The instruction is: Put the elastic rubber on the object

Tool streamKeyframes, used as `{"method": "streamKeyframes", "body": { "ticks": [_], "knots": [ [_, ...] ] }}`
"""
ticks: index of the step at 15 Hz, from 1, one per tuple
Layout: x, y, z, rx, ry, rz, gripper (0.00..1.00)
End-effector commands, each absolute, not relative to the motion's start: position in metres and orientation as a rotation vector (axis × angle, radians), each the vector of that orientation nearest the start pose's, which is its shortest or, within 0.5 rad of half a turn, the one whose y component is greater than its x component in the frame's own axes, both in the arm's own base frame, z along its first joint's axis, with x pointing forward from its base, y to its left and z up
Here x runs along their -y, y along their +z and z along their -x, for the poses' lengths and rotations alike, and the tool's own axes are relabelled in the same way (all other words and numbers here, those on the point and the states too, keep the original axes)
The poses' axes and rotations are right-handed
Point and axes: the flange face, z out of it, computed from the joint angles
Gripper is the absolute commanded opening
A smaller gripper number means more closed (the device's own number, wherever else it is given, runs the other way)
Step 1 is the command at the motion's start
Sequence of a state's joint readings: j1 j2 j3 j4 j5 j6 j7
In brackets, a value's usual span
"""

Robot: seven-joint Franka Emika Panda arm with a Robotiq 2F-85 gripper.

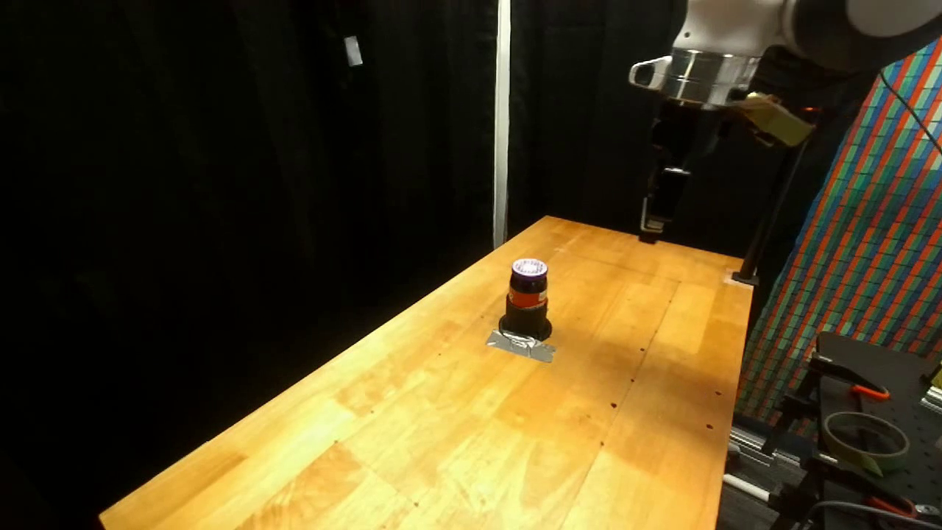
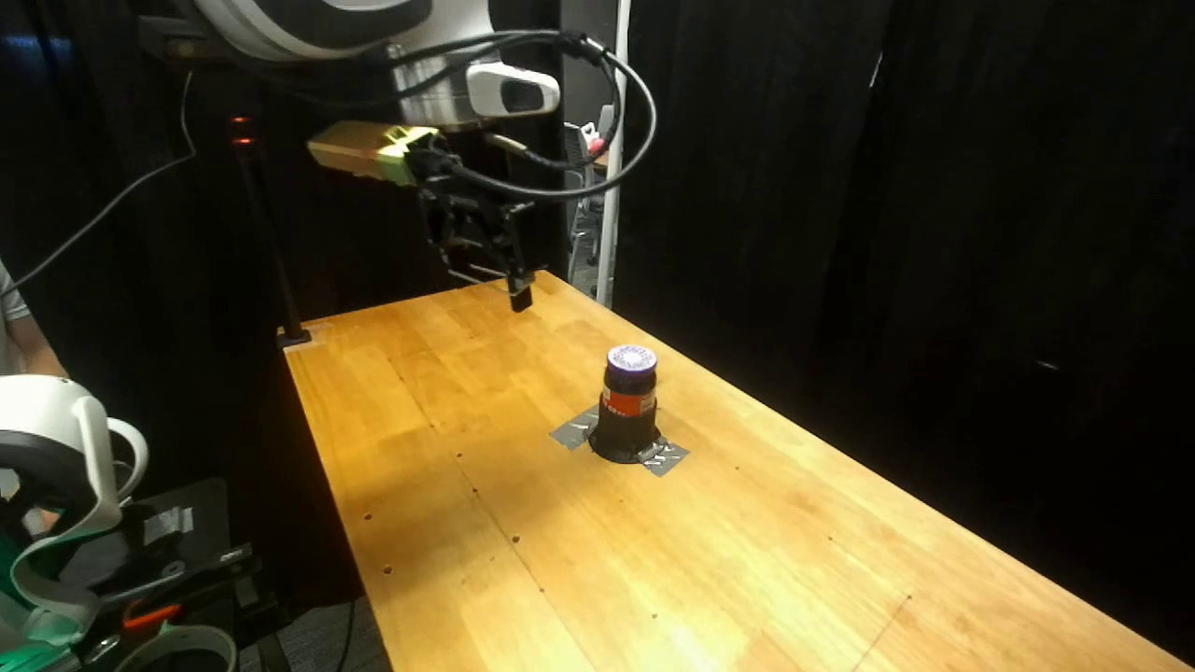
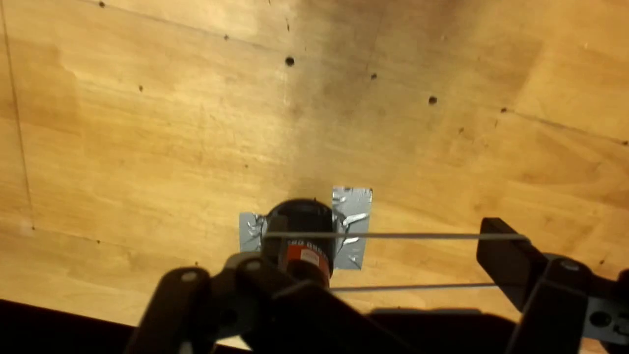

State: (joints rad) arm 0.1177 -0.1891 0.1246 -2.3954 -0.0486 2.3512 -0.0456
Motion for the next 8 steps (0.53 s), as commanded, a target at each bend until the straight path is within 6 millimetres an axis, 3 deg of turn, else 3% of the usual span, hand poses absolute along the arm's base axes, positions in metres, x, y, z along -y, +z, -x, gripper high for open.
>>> {"method": "streamKeyframes", "body": {
  "ticks": [1,5,8],
  "knots": [
    [-0.132,0.38,-0.546,0.416,-0.319,3.084,1.0],
    [-0.137,0.345,-0.615,0.394,-0.311,3.067,1.0],
    [-0.134,0.329,-0.653,0.38,-0.303,3.078,1.0]
  ]
}}
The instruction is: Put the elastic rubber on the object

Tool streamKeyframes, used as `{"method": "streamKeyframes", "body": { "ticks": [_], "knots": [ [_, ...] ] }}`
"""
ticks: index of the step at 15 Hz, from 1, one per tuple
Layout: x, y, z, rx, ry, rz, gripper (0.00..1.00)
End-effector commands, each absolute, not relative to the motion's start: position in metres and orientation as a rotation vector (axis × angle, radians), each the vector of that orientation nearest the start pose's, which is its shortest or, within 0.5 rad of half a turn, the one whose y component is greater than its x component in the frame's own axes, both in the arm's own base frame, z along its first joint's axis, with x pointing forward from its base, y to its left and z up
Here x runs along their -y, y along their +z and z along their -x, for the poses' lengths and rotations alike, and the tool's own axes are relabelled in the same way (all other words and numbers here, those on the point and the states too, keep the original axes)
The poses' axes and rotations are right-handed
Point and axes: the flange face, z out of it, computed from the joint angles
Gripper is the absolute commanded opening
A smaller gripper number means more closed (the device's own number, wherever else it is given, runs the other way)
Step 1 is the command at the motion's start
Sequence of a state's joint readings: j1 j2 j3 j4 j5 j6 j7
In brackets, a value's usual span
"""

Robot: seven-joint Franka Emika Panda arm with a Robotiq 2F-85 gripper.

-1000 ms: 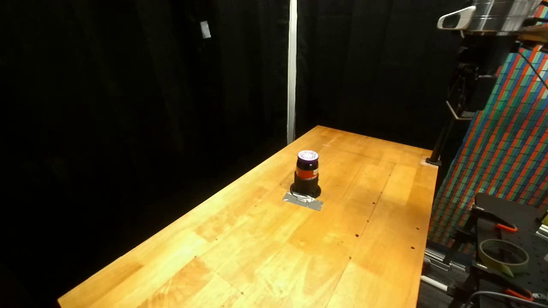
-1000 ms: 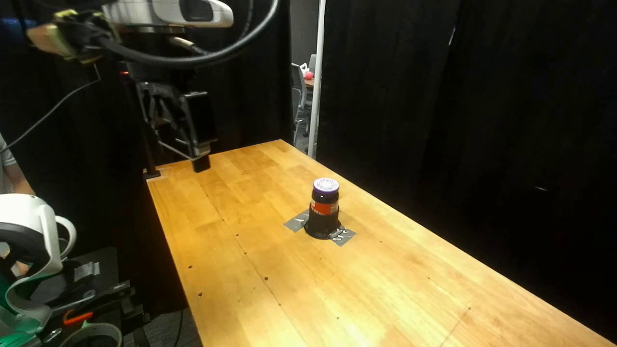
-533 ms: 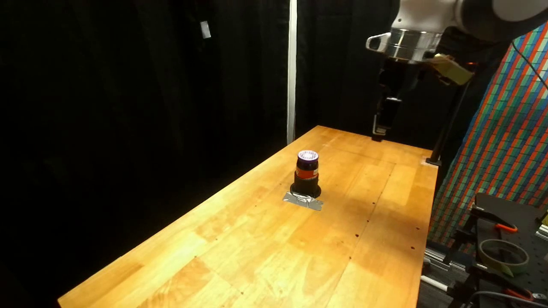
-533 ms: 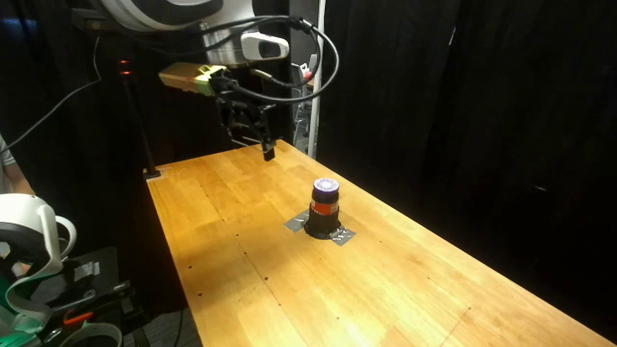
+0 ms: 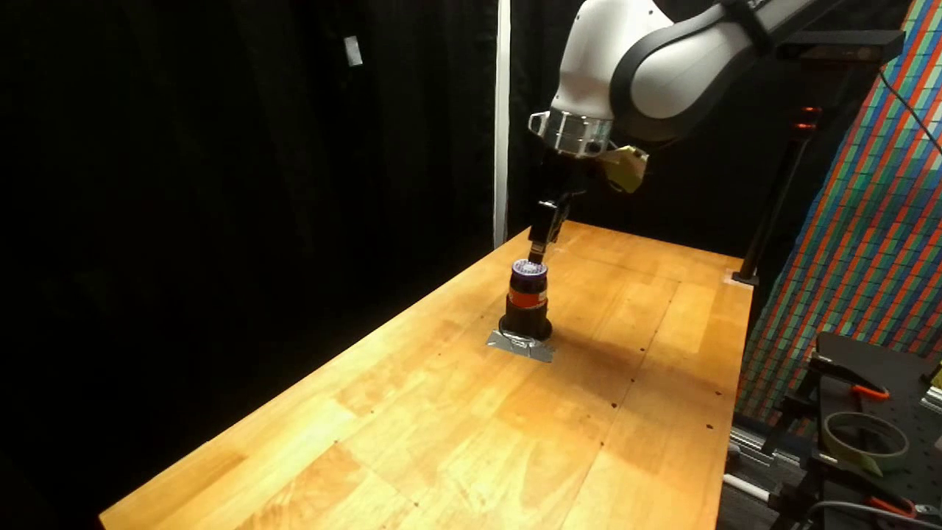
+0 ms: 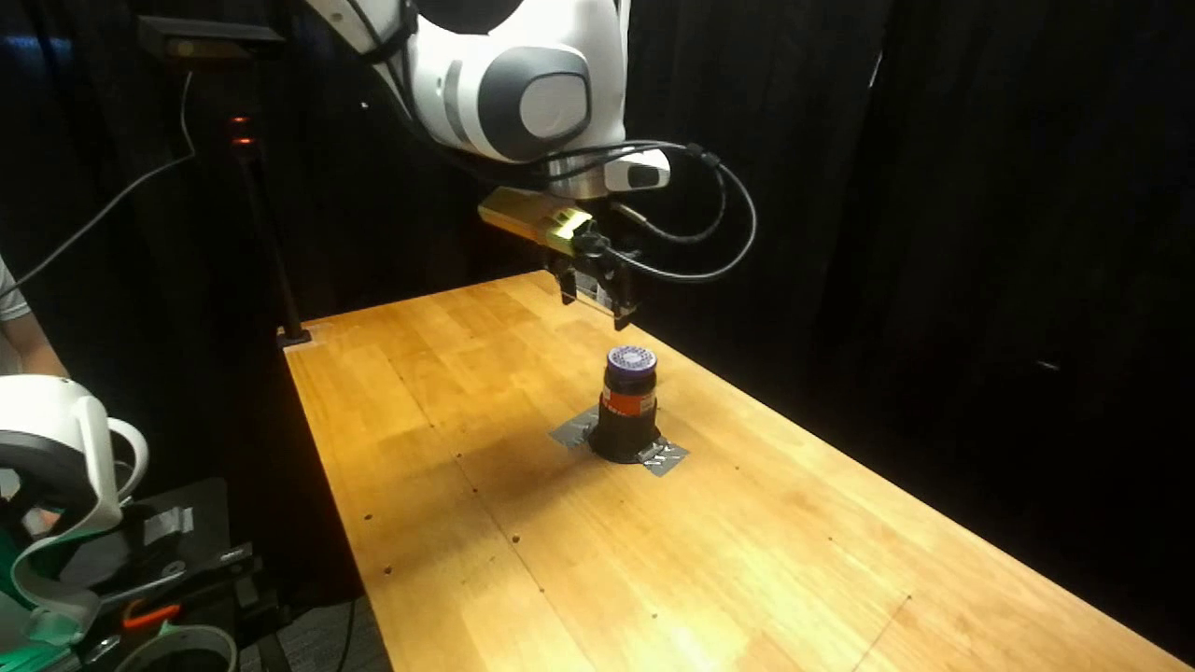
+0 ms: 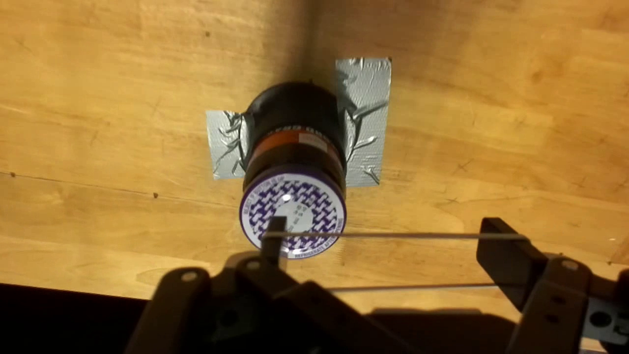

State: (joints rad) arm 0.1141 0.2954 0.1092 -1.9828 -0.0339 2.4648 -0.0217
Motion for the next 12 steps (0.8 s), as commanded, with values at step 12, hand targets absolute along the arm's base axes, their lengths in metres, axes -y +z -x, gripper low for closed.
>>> {"method": "streamKeyframes", "body": {
  "ticks": [12],
  "knots": [
    [-0.108,0.287,-0.704,0.379,-0.086,3.123,1.0]
  ]
}}
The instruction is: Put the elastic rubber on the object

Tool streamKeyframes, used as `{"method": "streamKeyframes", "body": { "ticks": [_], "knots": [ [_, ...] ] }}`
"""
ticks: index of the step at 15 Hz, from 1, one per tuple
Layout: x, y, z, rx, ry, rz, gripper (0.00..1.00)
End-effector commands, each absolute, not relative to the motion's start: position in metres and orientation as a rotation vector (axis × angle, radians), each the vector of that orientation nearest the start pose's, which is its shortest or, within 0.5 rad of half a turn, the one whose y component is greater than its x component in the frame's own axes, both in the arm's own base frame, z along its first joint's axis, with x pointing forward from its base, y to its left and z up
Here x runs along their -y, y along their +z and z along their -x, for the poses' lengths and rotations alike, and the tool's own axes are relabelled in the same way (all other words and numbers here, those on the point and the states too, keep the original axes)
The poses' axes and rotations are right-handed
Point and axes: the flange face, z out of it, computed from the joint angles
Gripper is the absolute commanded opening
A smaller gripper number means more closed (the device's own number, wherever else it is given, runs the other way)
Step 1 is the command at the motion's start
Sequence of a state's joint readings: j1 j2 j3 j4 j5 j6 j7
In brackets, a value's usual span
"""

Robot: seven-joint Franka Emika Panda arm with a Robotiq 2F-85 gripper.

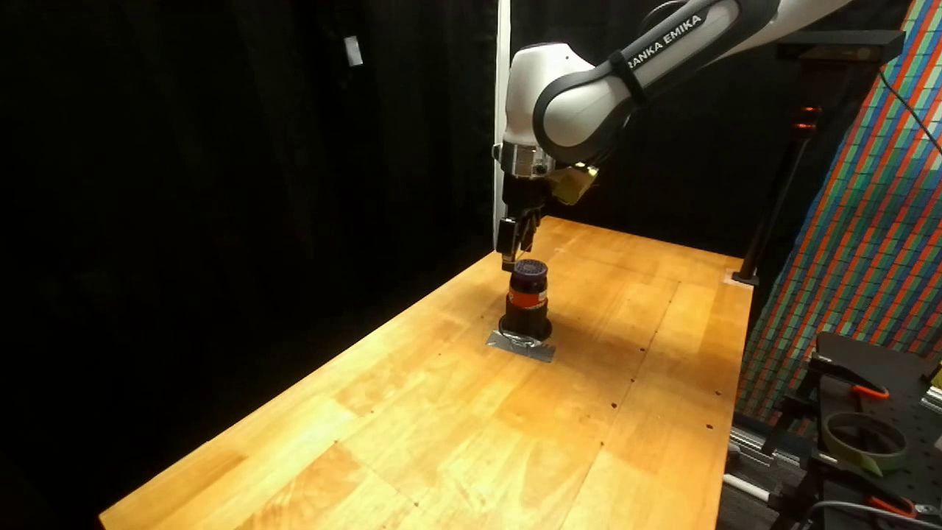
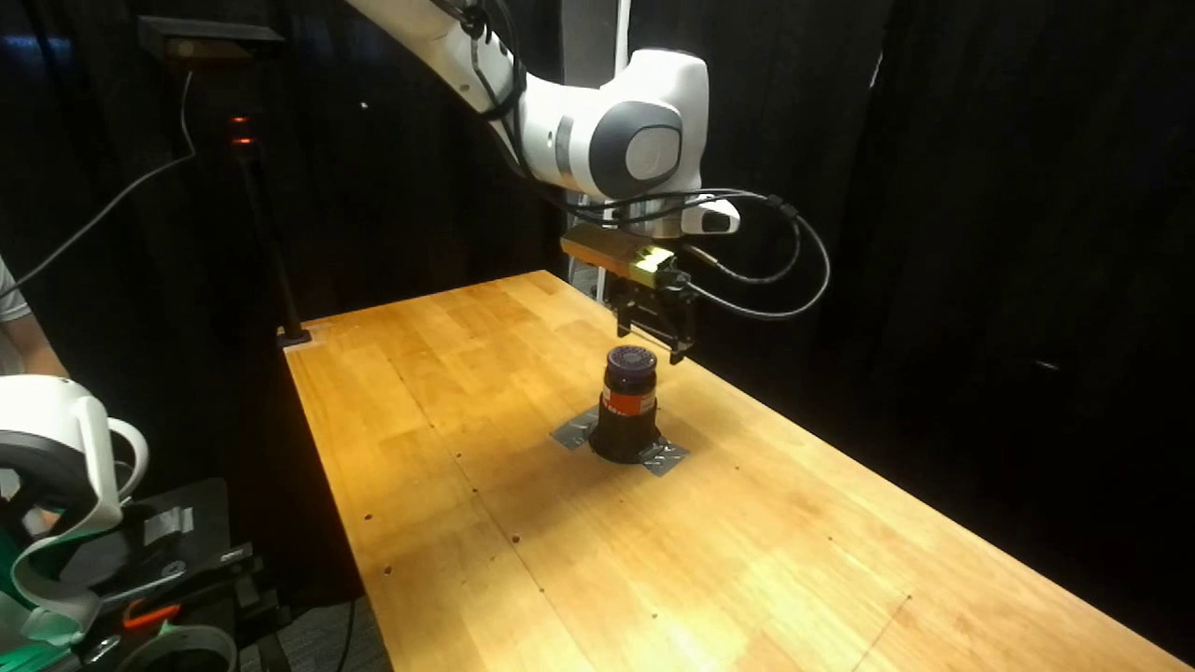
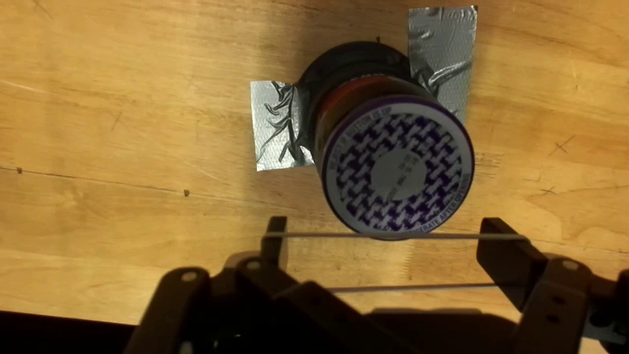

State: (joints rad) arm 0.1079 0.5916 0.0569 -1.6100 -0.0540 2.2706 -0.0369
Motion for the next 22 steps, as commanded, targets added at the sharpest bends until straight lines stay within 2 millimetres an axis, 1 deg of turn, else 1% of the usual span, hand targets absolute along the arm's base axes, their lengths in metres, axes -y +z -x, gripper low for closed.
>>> {"method": "streamKeyframes", "body": {
  "ticks": [1,9,16,18,22],
  "knots": [
    [-0.107,0.284,-0.705,0.377,-0.073,3.123,1.0],
    [-0.097,0.255,-0.707,0.384,0.064,3.094,1.0],
    [-0.094,0.242,-0.712,0.327,0.01,3.088,1.0],
    [-0.093,0.237,-0.71,0.321,0.04,3.079,1.0],
    [-0.088,0.233,-0.711,0.281,0.009,3.087,1.0]
  ]
}}
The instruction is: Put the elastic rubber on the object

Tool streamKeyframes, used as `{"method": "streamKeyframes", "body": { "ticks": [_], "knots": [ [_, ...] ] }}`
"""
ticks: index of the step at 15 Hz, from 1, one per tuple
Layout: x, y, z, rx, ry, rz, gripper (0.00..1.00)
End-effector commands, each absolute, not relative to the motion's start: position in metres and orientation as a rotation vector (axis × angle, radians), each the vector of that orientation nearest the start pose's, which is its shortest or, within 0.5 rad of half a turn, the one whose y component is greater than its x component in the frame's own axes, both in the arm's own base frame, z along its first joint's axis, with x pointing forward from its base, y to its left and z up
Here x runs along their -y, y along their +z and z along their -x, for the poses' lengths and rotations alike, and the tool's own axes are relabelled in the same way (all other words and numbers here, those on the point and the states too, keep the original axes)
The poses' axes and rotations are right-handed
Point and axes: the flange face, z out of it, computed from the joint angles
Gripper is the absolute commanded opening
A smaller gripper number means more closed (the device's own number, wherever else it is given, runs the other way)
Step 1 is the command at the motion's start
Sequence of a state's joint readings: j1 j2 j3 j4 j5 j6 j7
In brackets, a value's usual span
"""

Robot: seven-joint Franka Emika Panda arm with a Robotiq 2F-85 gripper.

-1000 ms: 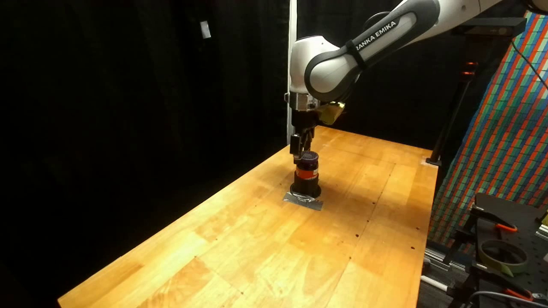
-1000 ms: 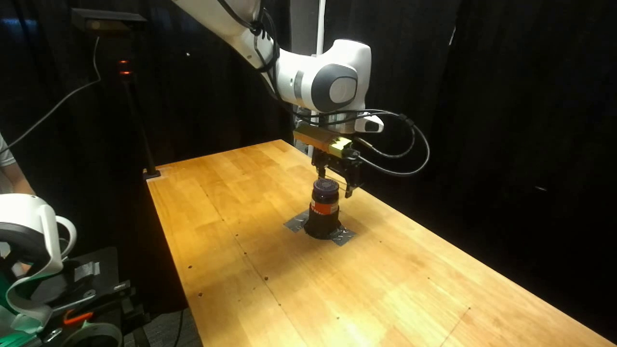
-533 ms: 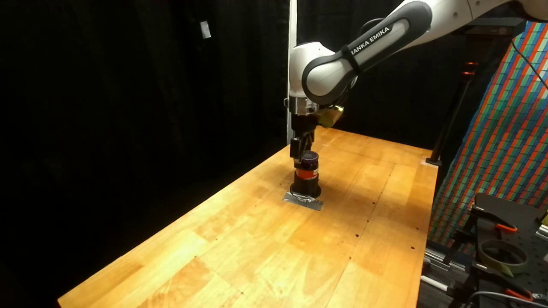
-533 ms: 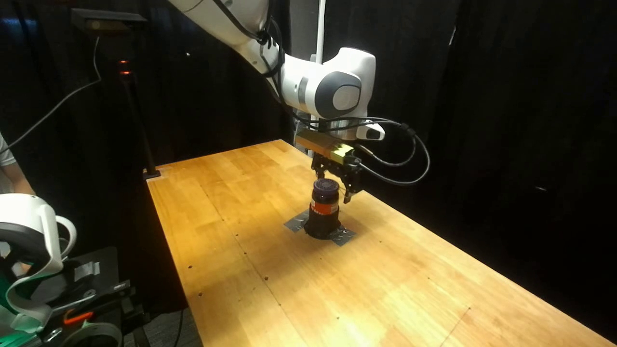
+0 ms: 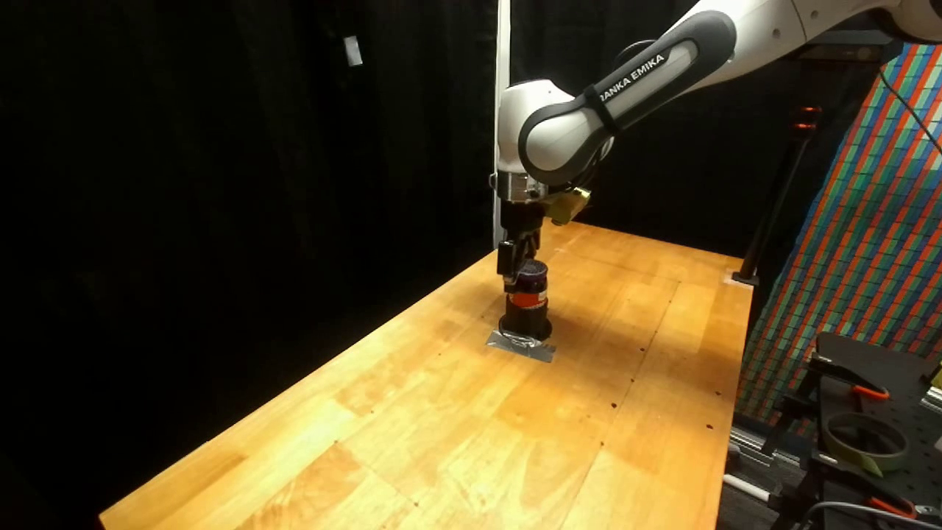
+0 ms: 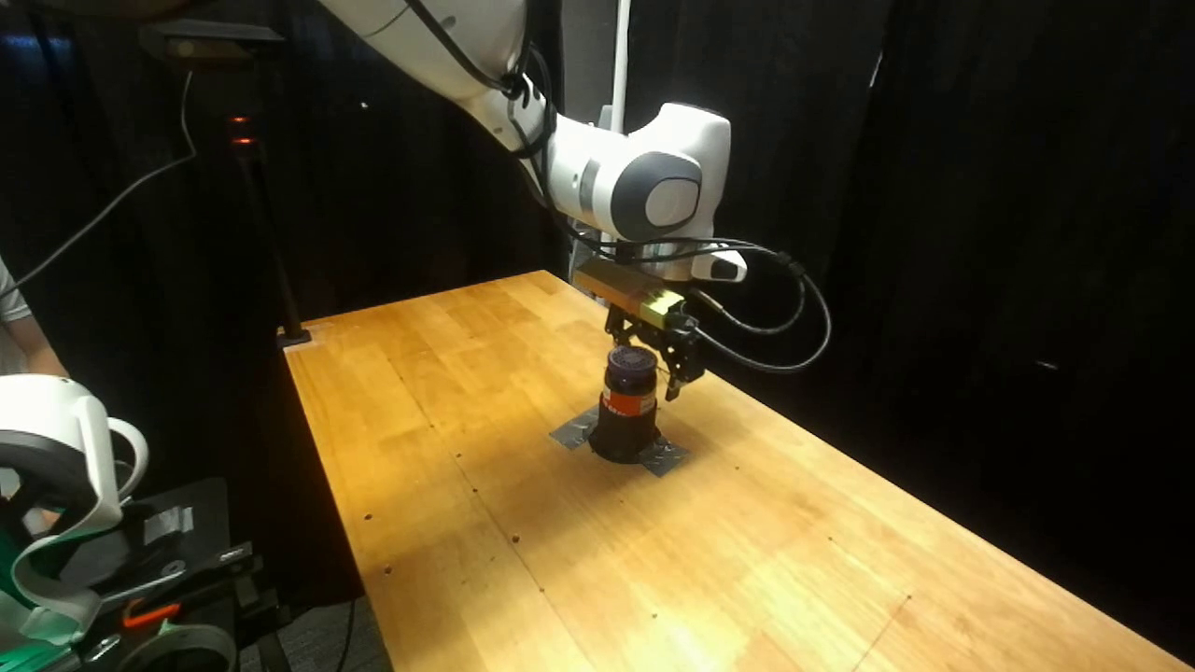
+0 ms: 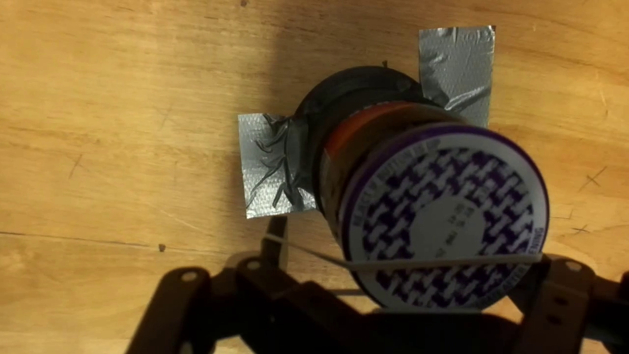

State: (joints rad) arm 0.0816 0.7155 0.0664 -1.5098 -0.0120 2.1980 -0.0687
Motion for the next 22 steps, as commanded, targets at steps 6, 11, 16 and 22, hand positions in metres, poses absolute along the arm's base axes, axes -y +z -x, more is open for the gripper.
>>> {"method": "streamKeyframes", "body": {
  "ticks": [6,11,16,22],
  "knots": [
    [-0.075,0.235,-0.693,0.263,0.095,3.088,1.0],
    [-0.064,0.25,-0.671,0.238,0.059,3.06,1.0],
    [-0.061,0.26,-0.64,0.263,0.01,3.016,1.0],
    [-0.047,0.27,-0.597,0.326,-0.052,2.974,1.0]
  ]
}}
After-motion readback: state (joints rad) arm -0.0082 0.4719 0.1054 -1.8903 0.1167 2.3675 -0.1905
